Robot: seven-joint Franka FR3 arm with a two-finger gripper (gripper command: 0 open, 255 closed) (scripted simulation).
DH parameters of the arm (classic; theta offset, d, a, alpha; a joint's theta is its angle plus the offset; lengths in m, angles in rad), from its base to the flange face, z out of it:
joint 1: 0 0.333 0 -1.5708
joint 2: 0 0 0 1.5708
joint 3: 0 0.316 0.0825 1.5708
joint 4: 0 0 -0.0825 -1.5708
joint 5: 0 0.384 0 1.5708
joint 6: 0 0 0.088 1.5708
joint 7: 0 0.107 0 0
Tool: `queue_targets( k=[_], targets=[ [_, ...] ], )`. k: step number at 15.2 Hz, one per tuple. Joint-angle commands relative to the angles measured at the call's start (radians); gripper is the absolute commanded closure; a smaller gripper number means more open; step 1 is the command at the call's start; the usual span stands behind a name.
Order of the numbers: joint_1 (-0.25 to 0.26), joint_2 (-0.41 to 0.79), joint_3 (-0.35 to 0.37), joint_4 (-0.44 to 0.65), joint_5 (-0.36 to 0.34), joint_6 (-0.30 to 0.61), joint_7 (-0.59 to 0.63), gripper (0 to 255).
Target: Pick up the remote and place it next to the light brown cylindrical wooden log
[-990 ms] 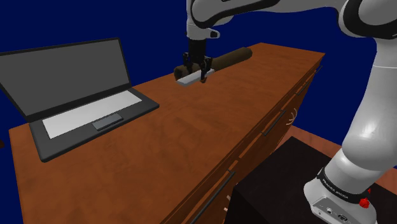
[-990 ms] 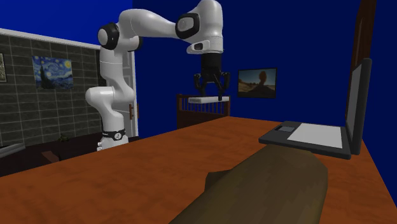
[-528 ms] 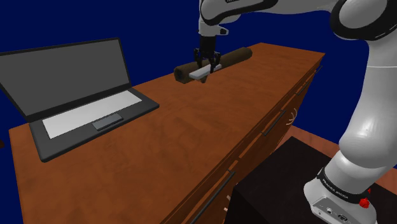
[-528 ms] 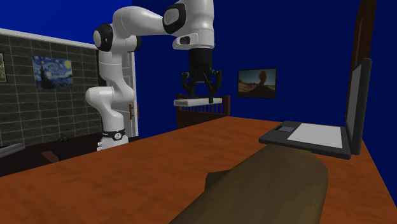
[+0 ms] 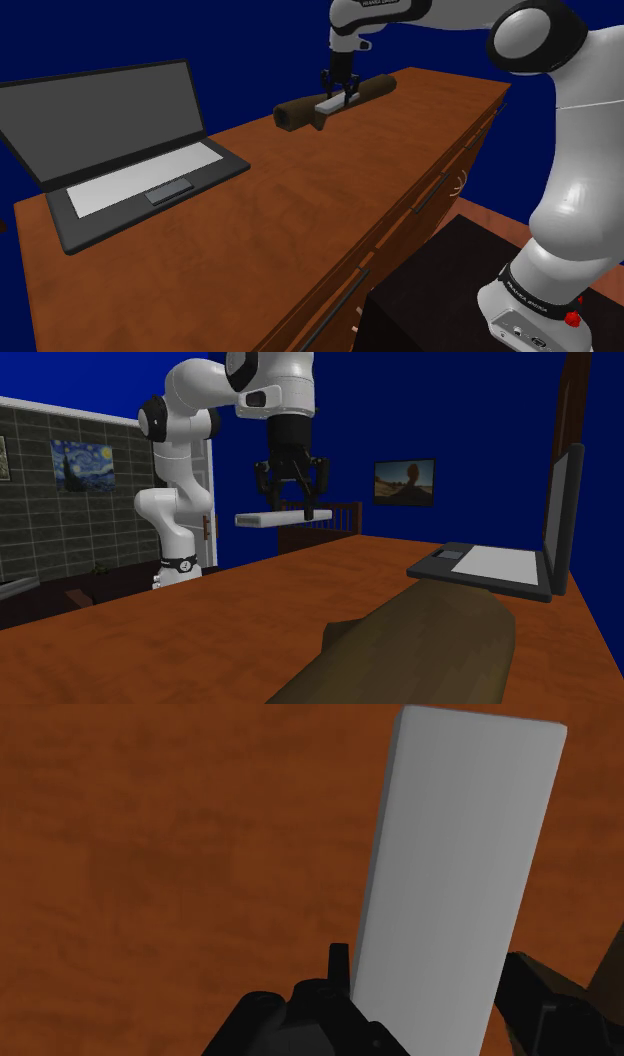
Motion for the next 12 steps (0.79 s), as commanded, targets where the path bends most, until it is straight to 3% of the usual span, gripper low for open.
queue_targets(
  k=[1,2,12],
  targets=[
    [-0.008,0.05,-0.011,0.086,-0.009,-0.036,-0.032,255],
    [-0.014,0.09,-0.02,0.151,-0.015,-0.061,-0.055,255],
    [-0.033,0.077,-0.021,-0.007,-0.014,0.083,-0.05,255]
  ],
)
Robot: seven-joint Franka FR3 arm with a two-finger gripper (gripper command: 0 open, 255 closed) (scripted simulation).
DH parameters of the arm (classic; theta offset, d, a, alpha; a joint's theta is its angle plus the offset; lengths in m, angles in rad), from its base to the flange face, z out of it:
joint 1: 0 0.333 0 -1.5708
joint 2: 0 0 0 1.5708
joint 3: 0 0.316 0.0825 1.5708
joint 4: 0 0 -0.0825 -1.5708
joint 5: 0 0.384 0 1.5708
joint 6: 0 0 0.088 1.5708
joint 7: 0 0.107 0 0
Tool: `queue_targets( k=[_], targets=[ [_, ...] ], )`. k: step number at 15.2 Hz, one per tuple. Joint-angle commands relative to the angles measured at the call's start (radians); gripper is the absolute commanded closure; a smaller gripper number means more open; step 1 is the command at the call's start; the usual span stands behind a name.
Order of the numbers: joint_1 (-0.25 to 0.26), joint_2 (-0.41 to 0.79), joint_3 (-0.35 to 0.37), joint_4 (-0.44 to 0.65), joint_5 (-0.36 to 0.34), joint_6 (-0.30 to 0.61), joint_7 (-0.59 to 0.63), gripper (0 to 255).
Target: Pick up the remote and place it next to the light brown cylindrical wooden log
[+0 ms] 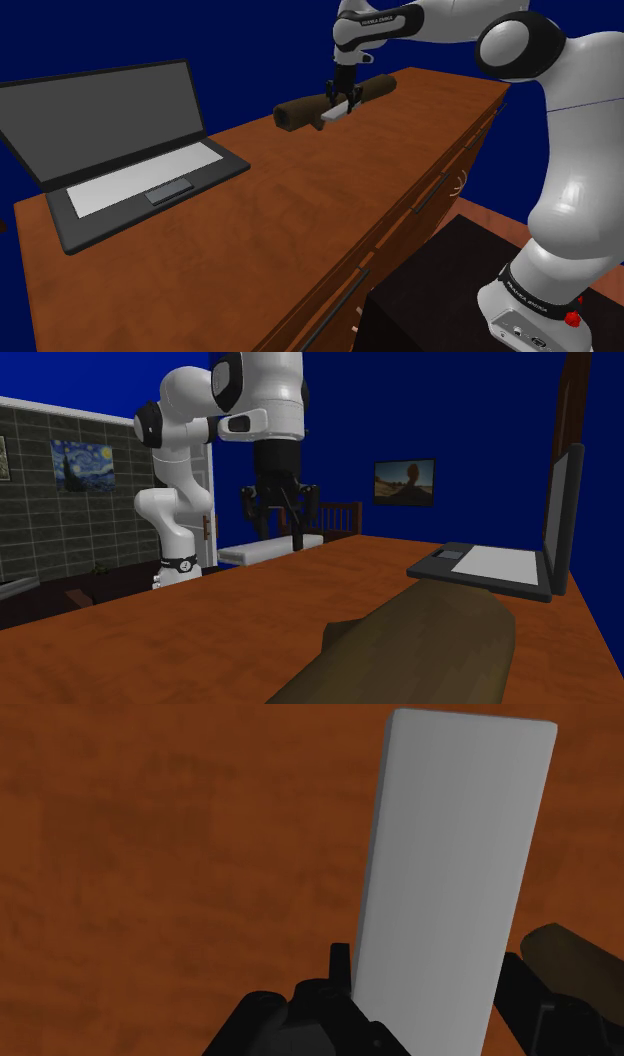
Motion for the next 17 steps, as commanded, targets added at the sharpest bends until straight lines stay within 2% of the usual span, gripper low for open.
queue_targets(
  k=[1,17],
  targets=[
    [-0.003,-0.001,0.0,-0.031,0.0,0.03,0.001,255],
    [-0.011,0.041,-0.011,-0.181,-0.018,0.22,0.014,255]
  ],
)
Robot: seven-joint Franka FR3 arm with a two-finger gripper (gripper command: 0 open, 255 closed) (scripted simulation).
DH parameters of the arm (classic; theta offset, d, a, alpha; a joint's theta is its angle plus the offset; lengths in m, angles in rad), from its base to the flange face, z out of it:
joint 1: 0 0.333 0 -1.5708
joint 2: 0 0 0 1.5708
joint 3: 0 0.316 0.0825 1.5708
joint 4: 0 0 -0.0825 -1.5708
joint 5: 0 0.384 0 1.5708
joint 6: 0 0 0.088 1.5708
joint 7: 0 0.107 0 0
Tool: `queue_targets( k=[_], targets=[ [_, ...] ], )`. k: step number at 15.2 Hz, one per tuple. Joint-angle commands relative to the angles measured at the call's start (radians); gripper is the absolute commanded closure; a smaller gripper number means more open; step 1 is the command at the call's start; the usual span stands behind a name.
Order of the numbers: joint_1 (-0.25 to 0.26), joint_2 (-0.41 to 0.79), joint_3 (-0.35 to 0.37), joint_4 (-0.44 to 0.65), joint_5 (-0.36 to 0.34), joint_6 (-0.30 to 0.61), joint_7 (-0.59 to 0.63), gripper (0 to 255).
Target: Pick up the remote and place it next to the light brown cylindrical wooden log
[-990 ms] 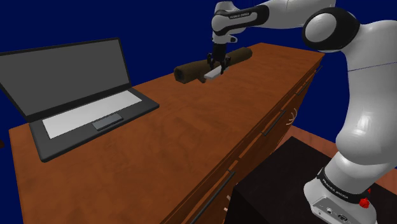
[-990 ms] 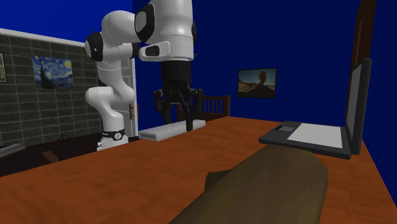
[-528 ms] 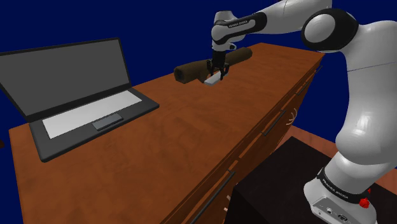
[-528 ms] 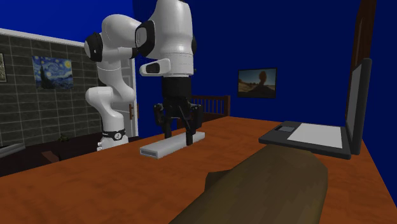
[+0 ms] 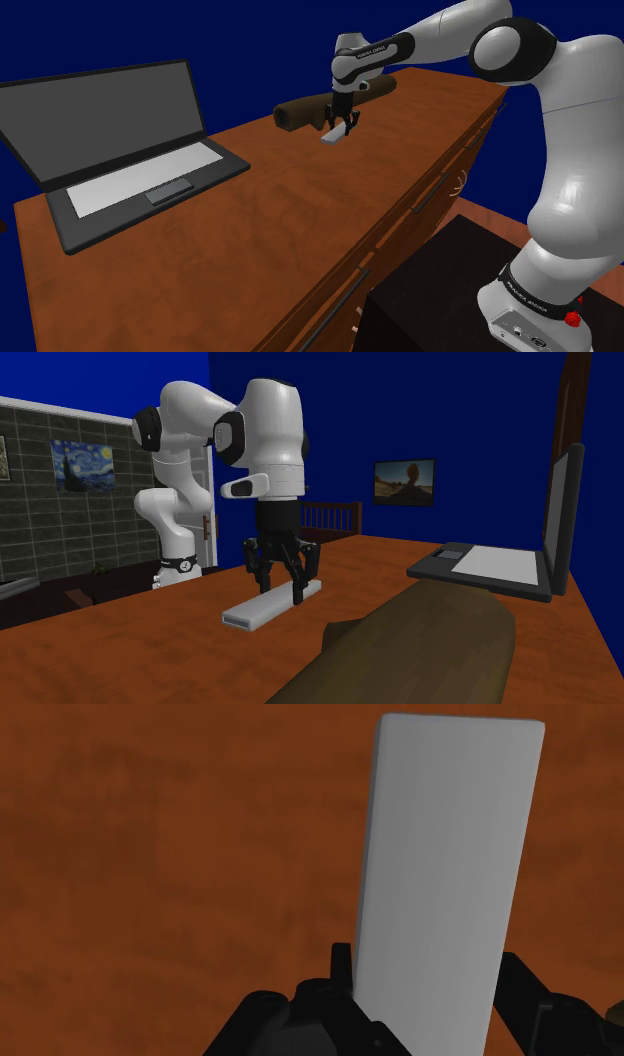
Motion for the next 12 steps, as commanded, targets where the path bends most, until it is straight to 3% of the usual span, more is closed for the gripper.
queue_targets(
  k=[1,11,12],
  targets=[
    [-0.001,0.008,-0.002,-0.016,-0.003,0.024,0.001,255],
    [0.0,0.017,-0.004,-0.028,-0.006,0.045,0.003,255],
    [0.0,0.017,-0.004,-0.028,-0.006,0.045,0.003,0]
  ],
)
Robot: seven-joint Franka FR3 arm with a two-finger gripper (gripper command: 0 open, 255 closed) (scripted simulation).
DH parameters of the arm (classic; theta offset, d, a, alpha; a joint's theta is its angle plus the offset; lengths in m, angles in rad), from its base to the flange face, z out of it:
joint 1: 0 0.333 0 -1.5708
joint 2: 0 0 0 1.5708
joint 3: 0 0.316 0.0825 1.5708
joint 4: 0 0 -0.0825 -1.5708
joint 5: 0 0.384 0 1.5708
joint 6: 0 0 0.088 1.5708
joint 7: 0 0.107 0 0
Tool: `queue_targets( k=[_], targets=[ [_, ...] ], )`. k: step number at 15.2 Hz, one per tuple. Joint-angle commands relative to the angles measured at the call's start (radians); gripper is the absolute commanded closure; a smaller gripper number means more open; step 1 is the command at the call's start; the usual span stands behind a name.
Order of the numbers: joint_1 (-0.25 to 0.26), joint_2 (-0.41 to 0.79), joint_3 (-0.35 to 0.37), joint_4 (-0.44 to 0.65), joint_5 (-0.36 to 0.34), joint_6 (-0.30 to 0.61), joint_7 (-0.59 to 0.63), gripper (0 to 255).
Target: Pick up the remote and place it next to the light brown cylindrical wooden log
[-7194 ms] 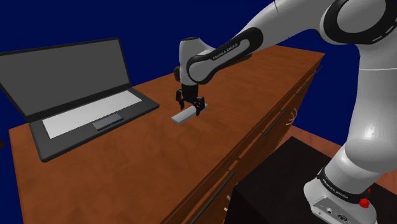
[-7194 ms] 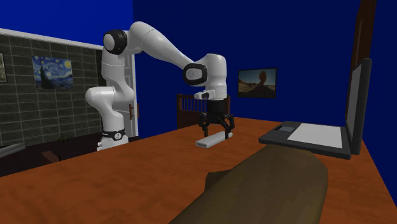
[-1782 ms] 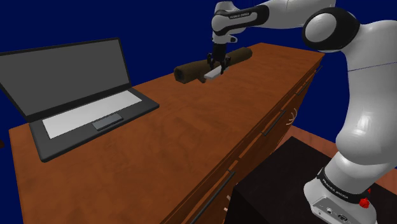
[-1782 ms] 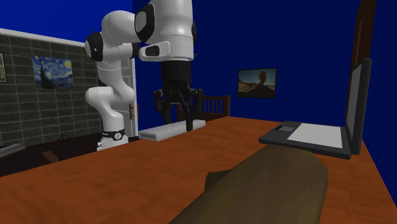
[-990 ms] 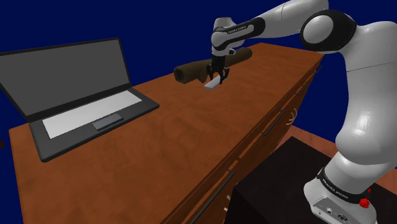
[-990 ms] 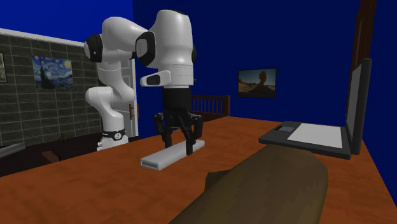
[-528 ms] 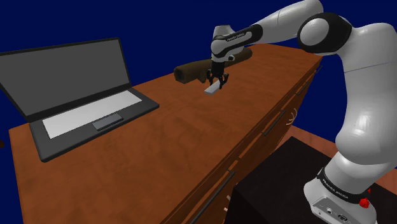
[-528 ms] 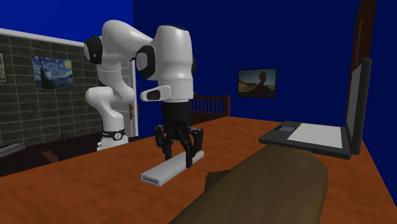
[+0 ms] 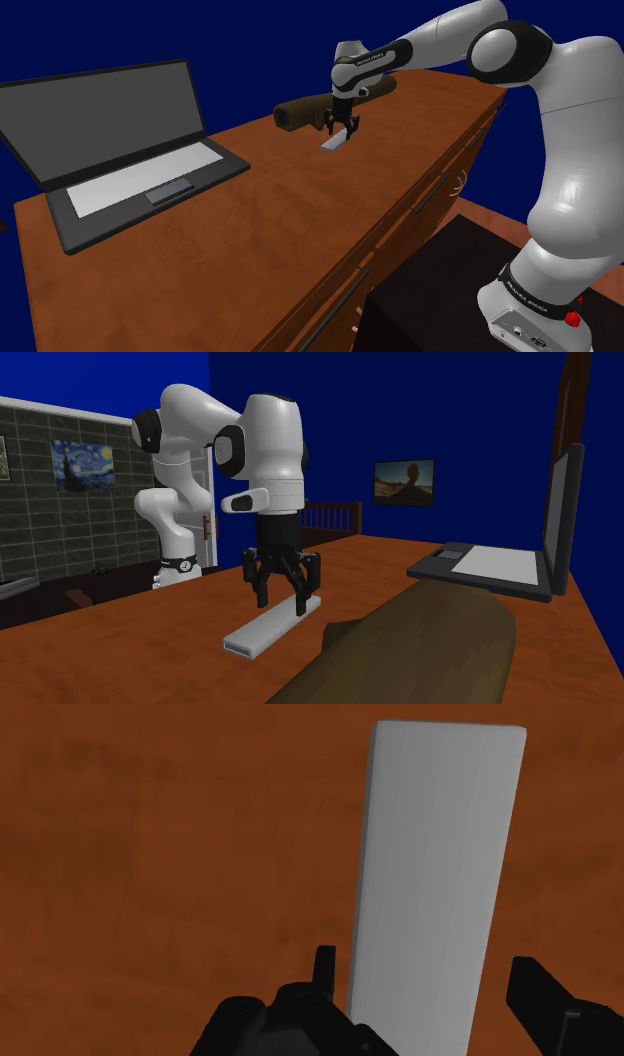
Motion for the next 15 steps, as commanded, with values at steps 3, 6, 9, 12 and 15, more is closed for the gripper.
queue_targets(
  k=[3,6,9,12,15],
  targets=[
    [0.0,0.0,0.0,0.0,0.0,0.0,0.0,0],
    [-0.001,-0.012,0.003,0.015,0.004,-0.026,-0.003,0],
    [-0.001,-0.04,0.009,0.065,0.014,-0.103,-0.01,0],
    [-0.001,-0.041,0.009,0.065,0.014,-0.103,-0.01,0],
    [-0.001,-0.04,0.009,0.065,0.014,-0.103,-0.01,0]
  ],
)
